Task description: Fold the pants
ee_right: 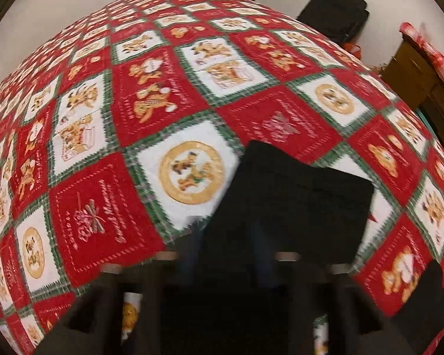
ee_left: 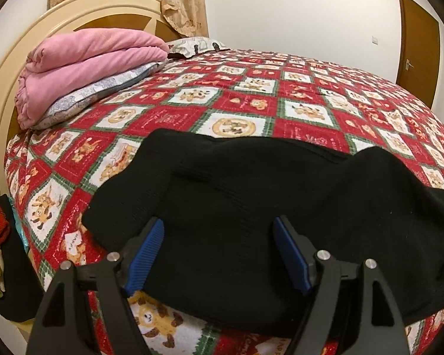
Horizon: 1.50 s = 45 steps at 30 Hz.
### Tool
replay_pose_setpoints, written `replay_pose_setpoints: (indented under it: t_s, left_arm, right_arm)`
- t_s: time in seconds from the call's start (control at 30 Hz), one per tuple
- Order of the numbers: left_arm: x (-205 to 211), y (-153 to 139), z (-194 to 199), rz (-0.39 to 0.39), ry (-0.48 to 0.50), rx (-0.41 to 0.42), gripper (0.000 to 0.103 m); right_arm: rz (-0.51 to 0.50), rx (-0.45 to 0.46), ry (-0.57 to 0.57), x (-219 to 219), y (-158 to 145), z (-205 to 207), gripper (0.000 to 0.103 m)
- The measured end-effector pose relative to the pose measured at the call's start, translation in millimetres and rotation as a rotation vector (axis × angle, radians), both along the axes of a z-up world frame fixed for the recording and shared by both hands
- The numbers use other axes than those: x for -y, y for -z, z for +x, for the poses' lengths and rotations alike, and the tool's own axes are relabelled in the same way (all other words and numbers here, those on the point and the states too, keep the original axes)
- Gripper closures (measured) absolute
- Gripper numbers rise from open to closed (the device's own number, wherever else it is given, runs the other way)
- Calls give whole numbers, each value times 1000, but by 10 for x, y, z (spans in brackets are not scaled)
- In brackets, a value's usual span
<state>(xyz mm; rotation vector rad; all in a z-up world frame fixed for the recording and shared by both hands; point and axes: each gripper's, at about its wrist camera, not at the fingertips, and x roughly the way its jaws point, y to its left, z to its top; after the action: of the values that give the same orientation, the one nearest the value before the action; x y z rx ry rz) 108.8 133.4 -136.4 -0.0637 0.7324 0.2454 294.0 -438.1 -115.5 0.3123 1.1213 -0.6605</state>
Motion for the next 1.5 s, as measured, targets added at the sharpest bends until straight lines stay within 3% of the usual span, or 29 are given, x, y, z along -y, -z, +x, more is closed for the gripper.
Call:
replay_pose_setpoints:
  t_s: [0.07, 0.17, 0.23, 0.4, 0.5, 0.6, 0.67, 0.73, 0.77, 0.87, 0.93, 1.03, 1.2, 1.3, 1.4, 1.43, 1.5]
  left_arm:
    - [1, 3, -2, 0, 1, 0, 23]
    - [-1, -1, 1, 2, 0, -1, 23]
    - [-11, -4, 13, 0, 0, -5, 23]
    - [-19, -7, 16, -3, -2, -9, 22]
    - [-24, -7, 20, -2, 1, -9, 20]
    - [-38, -13, 28, -9, 12, -17, 19]
    - [-53, -20, 42, -12, 25, -25, 18]
    - [-60, -32, 59, -5, 41, -36, 17]
    - [-67, -43, 71, -7, 47, -42, 17]
    - [-96, -106, 73, -27, 70, -49, 17]
    - [-75, -205, 25, -25, 66, -17, 17]
    - [120, -382, -26, -40, 121, 37, 17]
    - [731, -515, -85, -43, 284, 50, 17]
    - [1042, -510, -126, -34, 354, 43, 17]
    - [1273, -419, -114, -31, 405, 6, 17]
    - [1340, -373, -109, -31, 420, -9, 17]
    - [1450, -279, -93, -26, 447, -39, 17]
  right_arm:
    - [72, 53, 1, 92, -29, -124, 97]
    - [206, 228, 8, 205, -235, -459, 98]
    - [240, 347, -10, 229, -452, -781, 98]
    - [293, 602, 49, 333, -875, -1980, 98]
    - [321, 668, 114, 402, -799, -2624, 97]
    - [340, 702, 201, 498, -525, -3112, 97]
    - [402, 720, 279, 601, -316, -3341, 97]
    - [499, 798, 293, 674, -228, -3497, 97]
    - [479, 786, 323, 686, -283, -3554, 96]
    - [291, 808, 411, 711, -632, -3768, 96]
    - [137, 790, 395, 671, -925, -3780, 91]
    - [67, 664, 191, 694, -1089, -3350, 30]
    - [-14, 459, 3, 836, -881, -2621, 30]
    - [92, 333, -20, 1055, -540, -2304, 31]
    - [-34, 238, -97, 915, -501, -2275, 36]
    - [-75, 188, -129, 833, -464, -2291, 43]
    - [-124, 156, -173, 680, -468, -2360, 66]
